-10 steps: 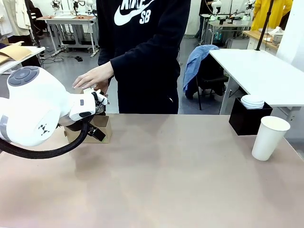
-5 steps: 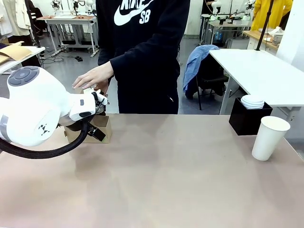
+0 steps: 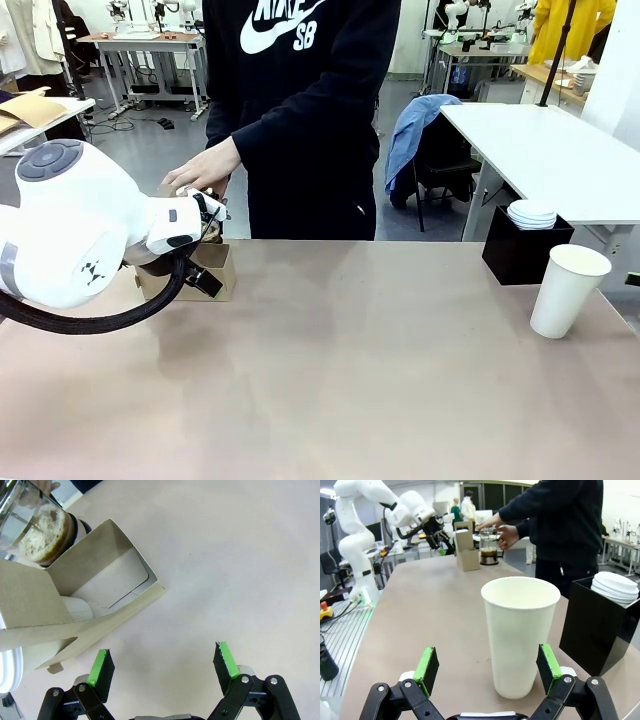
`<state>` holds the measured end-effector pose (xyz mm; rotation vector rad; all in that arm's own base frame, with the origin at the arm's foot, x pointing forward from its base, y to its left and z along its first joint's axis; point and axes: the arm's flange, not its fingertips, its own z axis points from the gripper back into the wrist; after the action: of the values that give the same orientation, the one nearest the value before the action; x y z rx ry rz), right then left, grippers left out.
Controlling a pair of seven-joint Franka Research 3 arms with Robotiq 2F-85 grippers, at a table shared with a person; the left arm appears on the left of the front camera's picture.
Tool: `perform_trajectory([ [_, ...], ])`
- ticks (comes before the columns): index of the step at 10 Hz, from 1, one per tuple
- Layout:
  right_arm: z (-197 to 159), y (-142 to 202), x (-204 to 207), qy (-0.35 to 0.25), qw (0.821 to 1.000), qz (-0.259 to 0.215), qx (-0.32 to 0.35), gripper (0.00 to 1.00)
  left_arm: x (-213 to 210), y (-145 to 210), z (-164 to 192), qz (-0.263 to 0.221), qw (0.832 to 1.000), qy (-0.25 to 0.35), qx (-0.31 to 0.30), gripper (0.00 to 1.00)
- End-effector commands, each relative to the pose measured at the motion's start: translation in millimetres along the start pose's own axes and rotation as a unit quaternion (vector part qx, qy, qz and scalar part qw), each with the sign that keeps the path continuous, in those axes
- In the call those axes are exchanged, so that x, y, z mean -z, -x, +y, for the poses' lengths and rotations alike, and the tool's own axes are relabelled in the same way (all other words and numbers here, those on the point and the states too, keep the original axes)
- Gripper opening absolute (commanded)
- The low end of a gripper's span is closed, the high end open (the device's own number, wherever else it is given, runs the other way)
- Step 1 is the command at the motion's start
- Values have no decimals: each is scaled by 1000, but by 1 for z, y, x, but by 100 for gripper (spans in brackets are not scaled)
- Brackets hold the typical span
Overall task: Pour a drink into a cup and package it in a carrier.
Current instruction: Pick up the 600 ml Paper Cup and place it in the middle top area of the table.
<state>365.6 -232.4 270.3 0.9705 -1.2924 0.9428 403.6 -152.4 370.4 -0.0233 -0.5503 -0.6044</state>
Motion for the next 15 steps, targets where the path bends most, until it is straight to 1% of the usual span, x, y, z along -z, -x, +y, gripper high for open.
perform_trajectory([
  [1, -3, 7, 19, 21, 1000, -11, -7, 100, 0, 0, 0, 0, 1000, 1, 0, 100],
  [2, -1, -1, 22, 44, 998, -16, 49, 100, 0, 0, 0, 0, 1000, 1, 0, 100],
  [3, -2, 4, 9, 4, 1000, -6, 3, 100, 0, 0, 0, 0, 1000, 1, 0, 100],
  [4, -2, 4, 9, 4, 1000, -6, 3, 100, 0, 0, 0, 0, 1000, 1, 0, 100],
  [5, -1, 9, 16, 14, 1000, -12, 19, 100, 0, 0, 0, 0, 1000, 1, 0, 100],
  [6, 0, 7, 23, 30, 999, -18, 7, 100, 0, 0, 0, 0, 1000, 1, 0, 100],
  [8, -3, 9, 32, 48, 998, -27, 4, 100, 0, 0, 0, 0, 1000, 1, 0, 100],
  [11, -8, 16, 41, 55, 998, -34, 6, 100, 0, 0, 0, 0, 1000, 1, 0, 100],
  [15, -16, 26, 53, 53, 998, -29, 17, 100, 0, 0, 0, 0, 1000, 1, 0, 100],
])
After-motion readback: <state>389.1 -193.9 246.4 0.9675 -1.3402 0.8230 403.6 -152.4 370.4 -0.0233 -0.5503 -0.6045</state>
